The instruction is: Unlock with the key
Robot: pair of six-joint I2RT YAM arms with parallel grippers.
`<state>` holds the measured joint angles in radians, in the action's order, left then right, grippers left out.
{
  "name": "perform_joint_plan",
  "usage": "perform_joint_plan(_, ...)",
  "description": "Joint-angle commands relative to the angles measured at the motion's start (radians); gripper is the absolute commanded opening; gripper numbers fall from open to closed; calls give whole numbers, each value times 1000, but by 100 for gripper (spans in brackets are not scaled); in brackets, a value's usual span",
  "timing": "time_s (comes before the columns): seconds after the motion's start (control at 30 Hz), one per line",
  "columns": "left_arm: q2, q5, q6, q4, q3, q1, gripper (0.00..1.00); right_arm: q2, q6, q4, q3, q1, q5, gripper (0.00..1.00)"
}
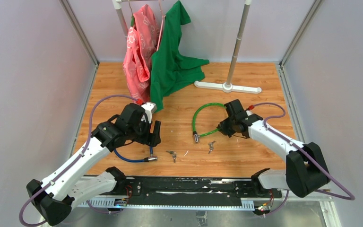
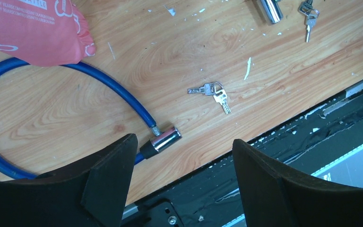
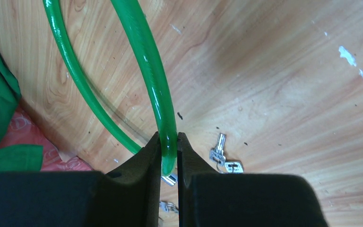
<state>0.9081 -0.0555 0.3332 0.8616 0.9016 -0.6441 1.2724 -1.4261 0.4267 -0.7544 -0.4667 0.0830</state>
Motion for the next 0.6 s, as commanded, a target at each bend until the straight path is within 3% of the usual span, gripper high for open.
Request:
perform_joint_plan(0.0, 0, 12, 7, -2, -12, -10, 78, 42, 16, -62, -15, -13, 73, 0)
perform_joint_plan(0.13, -1, 14, 6, -2, -12, -10, 78, 66, 78, -69, -17, -12, 97, 3)
perform_joint_plan(0.2, -2, 16, 8, -1, -12, -9, 78, 71, 98, -72, -10, -9, 99, 24)
perform_joint_plan(0.27, -4, 18, 8, 0, -12, -9, 78, 78, 123, -84, 0, -4, 77, 56)
perform_joint_plan(0.3, -3, 18, 9, -1, -12, -9, 78, 81, 140, -88, 2, -1, 62, 65)
perform_joint_plan(0.43, -2, 19, 9, -1, -12, -9, 78, 69, 206, -80, 10, 5, 41, 83)
perform_joint_plan(0.57, -4, 26, 12, -1, -12, -14, 78, 18, 273, -38, 19, 9, 69, 92)
